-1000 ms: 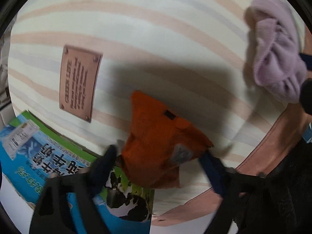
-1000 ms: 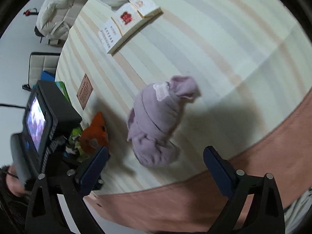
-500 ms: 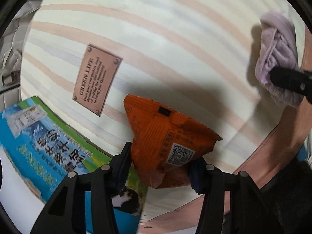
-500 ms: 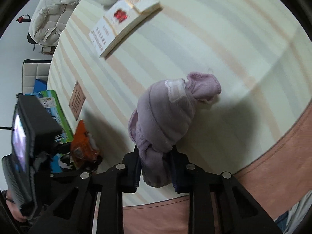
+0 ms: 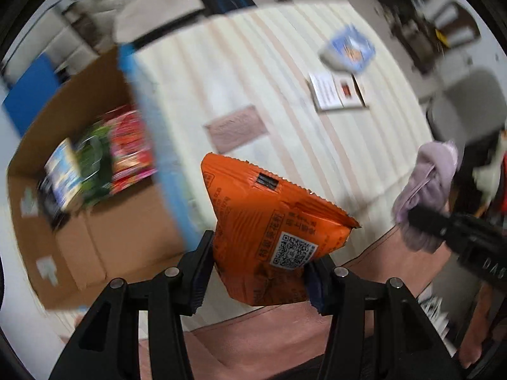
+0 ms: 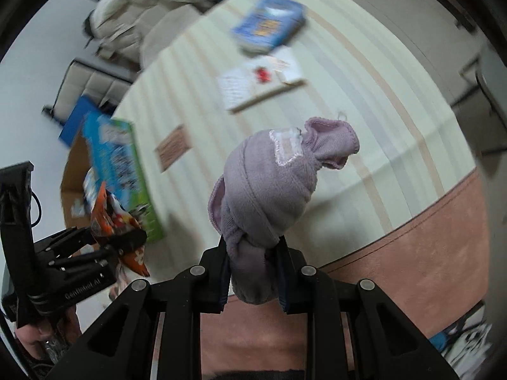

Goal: Organize soft objects
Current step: 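Place the orange bag and lilac cloth into the box, open both tools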

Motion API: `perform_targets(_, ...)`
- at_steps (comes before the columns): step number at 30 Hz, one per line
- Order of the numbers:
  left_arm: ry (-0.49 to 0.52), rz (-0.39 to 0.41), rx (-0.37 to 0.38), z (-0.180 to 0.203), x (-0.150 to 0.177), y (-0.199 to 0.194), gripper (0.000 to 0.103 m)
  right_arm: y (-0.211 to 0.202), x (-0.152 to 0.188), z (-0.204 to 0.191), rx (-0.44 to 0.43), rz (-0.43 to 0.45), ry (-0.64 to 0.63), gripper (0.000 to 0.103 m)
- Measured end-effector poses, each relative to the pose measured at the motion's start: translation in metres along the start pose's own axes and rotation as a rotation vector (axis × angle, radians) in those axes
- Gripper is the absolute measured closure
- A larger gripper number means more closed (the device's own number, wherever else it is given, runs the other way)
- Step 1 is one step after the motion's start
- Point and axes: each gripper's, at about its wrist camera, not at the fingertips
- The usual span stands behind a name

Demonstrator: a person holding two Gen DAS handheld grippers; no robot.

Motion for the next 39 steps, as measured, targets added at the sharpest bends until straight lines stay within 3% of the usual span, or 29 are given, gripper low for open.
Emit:
perform_targets(7,-0.164,0.152,-0.020,-0.078,0.033,-0.070,0.055,-0.027,0.012,-0.107,-0.052,0.008,-0.228,0.078)
perform_targets(11,-0.238,0.184,-0.071,-0.127,0.042,-0.099,0.055,-0.020,0.018,-0.182,-0.073,0.001,-0.337,0.078)
perform_targets(16,-0.335,0.152,-0.132,-0.198,0.049,-0.097,0.055,0.007,0.024,-0.273,-0.086,-0.024,-0.456,0.078)
perform_targets(22,-0.433,0.045,-0.118,-0.268,0.051,-0.060,0.055,0.053,0.037,-0.347,-0.049,-0.067,-0.554,0.078)
perform_targets(32,-0.492,-0.109,-0.101,-0.320,0.053,-0.001,0.055,0.150,0.051,-0.397,0.011,-0.187,-0.594,0.078)
perform_targets(39,-0.488,-0.154,-0.068,-0.331,0.057,0.016,0.054,0.174,0.050,-0.401,0.025,-0.214,-0.591,0.077)
Point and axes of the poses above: each gripper's, at about its wrist camera, not at the fingertips, and y roughly the way its jaws point, z to its right, x to its underside, and after that the axes turned 6 degrees about x, right-handed
